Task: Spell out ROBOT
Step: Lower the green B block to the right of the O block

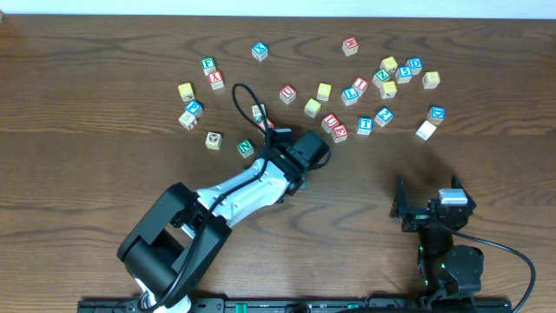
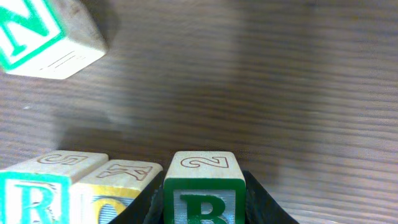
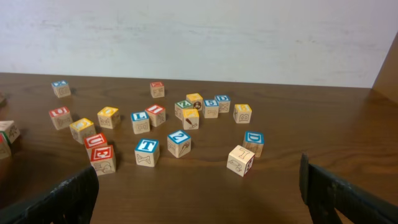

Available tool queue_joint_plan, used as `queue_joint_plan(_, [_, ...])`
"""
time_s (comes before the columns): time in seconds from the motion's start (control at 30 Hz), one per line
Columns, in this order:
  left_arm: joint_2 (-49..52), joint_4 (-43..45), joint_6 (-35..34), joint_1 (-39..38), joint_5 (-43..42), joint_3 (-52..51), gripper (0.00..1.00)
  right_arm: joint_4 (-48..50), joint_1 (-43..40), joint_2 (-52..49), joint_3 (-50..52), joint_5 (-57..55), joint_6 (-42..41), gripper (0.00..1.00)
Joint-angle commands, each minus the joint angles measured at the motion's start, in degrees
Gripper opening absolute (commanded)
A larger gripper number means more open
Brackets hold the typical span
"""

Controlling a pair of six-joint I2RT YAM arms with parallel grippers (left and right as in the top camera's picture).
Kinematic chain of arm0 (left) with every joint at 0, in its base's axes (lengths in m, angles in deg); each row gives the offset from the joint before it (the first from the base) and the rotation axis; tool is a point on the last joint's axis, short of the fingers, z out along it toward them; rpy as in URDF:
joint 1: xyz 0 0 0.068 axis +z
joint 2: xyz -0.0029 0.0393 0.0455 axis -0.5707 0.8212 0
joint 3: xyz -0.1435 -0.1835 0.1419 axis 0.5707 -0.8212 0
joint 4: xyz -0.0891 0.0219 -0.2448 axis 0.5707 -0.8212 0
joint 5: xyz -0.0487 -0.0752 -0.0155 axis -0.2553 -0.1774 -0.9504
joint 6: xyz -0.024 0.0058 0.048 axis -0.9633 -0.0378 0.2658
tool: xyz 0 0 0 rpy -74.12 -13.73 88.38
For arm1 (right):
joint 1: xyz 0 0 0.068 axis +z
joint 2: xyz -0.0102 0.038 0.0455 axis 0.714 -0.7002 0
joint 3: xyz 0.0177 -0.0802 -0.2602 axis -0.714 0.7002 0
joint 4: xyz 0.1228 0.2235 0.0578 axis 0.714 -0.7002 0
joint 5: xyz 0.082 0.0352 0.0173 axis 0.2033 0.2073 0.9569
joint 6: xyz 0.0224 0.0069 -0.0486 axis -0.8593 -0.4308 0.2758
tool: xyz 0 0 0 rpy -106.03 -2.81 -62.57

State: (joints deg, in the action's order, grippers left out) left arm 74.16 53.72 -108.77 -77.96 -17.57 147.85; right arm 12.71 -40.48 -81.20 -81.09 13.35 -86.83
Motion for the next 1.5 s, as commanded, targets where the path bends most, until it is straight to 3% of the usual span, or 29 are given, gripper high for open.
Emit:
queue_joint_plan(0.0, [0.87, 0.04, -1.14, 0.61, 0.90, -1.09, 0.08, -0.22, -0.37, 0.17, 0.07, 0.07, 0.68, 0.99])
queue_joint_plan(1.3, [0.87, -1.68, -0.94, 0.61, -2.71, -1.09, 0.08, -0.22, -0.37, 0.17, 0.07, 0.07, 0.66, 0.99])
queue_joint_plan(1.33, [0.87, -1.66, -0.96, 0.61, -2.71, -1.09, 0.08, -0.22, -0.37, 0.17, 0.07, 0.07, 0.68, 0.99])
queue_joint_plan(1.47, [0.87, -1.64, -0.94, 0.61, -2.69, -1.09, 0.27, -0.22, -0.39, 0.17, 0.07, 0.07, 0.68, 0.99])
